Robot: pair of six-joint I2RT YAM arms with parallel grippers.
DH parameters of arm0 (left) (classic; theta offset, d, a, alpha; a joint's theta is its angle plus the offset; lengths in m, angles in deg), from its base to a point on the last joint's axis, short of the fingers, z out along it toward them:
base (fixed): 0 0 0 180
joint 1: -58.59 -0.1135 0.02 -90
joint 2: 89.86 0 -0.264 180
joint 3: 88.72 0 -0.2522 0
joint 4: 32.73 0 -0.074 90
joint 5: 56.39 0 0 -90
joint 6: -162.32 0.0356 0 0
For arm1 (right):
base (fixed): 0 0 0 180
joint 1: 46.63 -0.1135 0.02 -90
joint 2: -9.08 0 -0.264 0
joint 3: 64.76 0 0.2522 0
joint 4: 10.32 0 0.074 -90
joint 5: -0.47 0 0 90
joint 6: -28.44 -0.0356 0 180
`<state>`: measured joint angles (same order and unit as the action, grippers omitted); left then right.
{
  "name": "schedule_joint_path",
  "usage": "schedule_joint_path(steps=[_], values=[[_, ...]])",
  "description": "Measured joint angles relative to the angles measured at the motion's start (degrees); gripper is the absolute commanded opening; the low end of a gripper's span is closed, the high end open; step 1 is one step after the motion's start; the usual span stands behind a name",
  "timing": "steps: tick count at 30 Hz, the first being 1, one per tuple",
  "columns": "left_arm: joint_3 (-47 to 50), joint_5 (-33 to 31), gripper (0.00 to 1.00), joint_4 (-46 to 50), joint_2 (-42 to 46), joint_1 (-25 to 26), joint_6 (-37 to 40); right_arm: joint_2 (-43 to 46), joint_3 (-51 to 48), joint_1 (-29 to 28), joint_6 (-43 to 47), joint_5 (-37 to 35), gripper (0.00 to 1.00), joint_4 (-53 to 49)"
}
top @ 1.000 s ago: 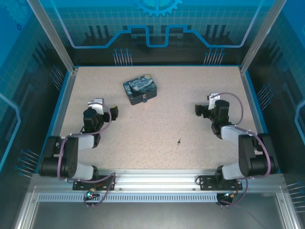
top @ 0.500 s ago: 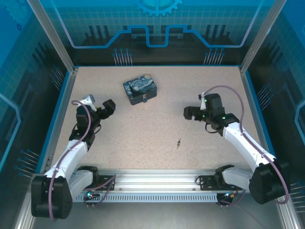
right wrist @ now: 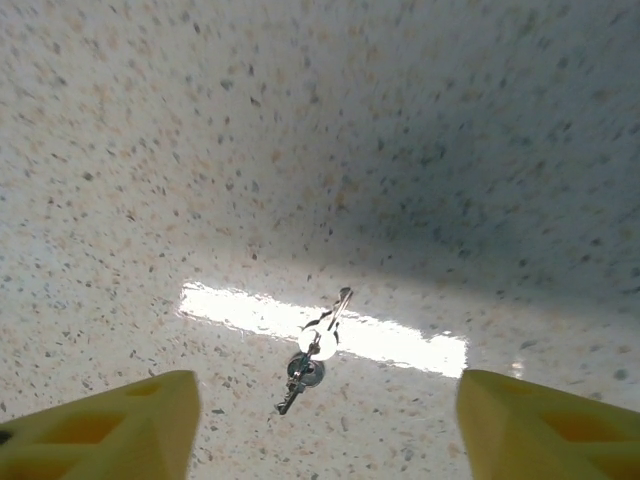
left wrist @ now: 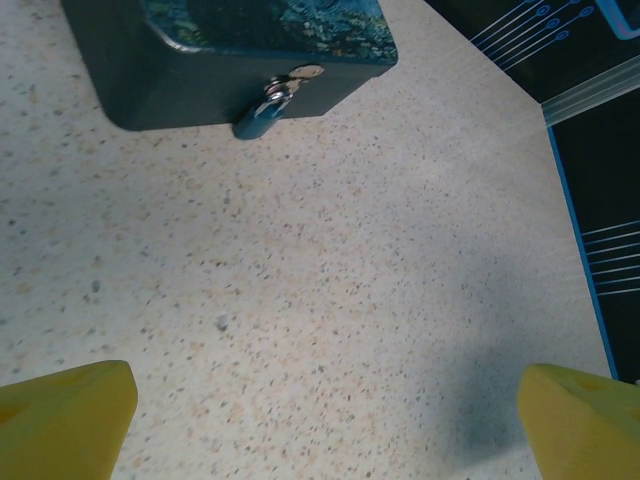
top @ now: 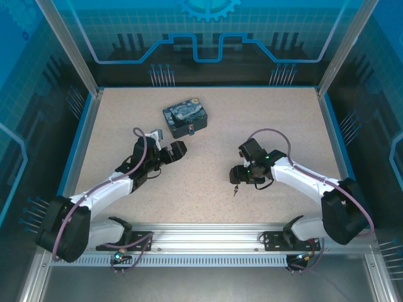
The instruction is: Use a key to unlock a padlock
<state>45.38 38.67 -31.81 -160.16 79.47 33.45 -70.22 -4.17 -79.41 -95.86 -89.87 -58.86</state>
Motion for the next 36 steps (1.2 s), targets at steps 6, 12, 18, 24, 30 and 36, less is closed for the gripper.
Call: schedule_joint_path(steps=[6,12,18,24,30,36], values=[[-1.29,-0.02,0.99,-1.36,-1.01,0.66,-0.24,-4.74,0.00,-1.57,-1.40,0.66,0.46,0.57],[-1.29,-0.02,0.99,-1.42,-1.01,0.72,-0.24,-7.28,0.00,-2.16,-1.84,0.83,0.34,0.98],[-1.29,-0.02,0.99,-1.40,-1.01,0.72,-0.24,-9.05,0.02,-2.38,-1.95,0.81,0.30,1.66],[-1.29,-0.04,0.99,-1.38,-1.01,0.72,-0.24,-10.43,0.35,-2.56,-1.95,0.79,0.22,2.45],[-1.29,-0.11,0.99,-1.18,-0.90,0.76,-0.22,-11.21,0.96,-2.58,-1.99,0.63,0.12,2.34],[-1.29,-0.24,0.99,-0.96,-0.37,0.79,-0.20,-11.41,1.40,-2.60,-1.68,0.63,0.00,2.93]])
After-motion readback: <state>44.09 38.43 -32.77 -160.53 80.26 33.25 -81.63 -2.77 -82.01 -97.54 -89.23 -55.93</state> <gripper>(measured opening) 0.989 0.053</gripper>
